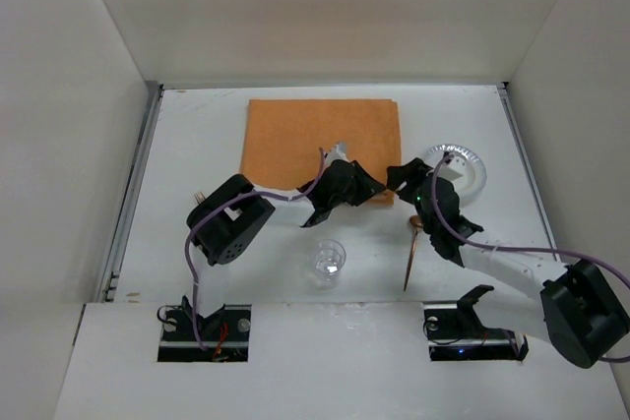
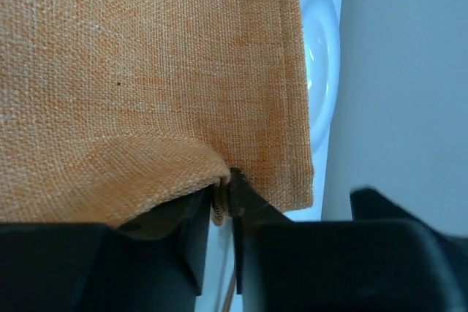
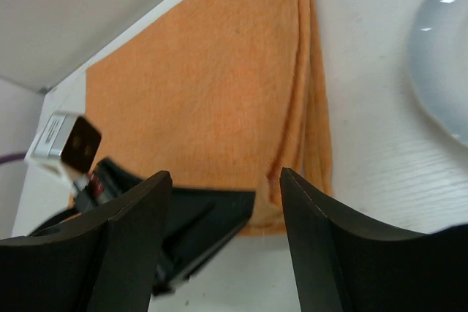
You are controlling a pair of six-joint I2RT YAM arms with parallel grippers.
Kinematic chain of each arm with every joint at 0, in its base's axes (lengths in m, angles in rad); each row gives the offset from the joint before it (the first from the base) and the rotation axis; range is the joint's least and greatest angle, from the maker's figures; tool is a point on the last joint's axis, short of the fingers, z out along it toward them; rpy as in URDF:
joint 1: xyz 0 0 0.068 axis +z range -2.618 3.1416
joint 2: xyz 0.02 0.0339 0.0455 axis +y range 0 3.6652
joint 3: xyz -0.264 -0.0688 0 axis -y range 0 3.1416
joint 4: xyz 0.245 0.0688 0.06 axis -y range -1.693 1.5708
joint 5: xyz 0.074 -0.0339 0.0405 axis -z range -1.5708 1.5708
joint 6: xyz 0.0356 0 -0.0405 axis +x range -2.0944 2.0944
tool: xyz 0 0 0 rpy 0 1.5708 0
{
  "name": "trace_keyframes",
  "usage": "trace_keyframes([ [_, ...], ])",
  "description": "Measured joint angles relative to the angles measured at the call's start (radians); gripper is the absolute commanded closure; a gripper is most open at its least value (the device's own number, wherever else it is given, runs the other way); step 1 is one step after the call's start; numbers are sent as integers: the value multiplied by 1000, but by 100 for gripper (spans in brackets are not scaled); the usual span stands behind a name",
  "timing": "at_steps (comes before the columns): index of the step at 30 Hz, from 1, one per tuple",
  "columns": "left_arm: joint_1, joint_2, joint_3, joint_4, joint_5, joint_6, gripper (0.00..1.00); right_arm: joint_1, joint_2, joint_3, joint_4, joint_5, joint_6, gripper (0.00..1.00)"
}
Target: Set the dinner table for one person
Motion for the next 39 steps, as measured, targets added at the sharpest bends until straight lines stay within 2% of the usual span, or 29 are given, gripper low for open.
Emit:
trace_keyframes([
  [4,-59,-31,0,-33,3,-5,59,-73,-34,-15,-22,9,23,31],
  [10,-56,-201,-73,-67,-40,48,56,-87,18,-7,-37,8,32,28],
  [15,30,-417,-215,-144,-163,104,53,-85,129,29,-67,-14,31,27],
  [21,204,-640,-424,-359,-358,125,45,-81,190,61,-95,-40,32,26],
  [24,281,-711,-515,-454,-410,126,42,-79,206,76,-118,-46,35,25],
  [30,401,-726,-593,-502,-421,124,42,-79,206,88,-161,-56,51,25],
  [39,480,-641,-616,-308,-421,93,45,-78,183,92,-259,-72,74,29],
])
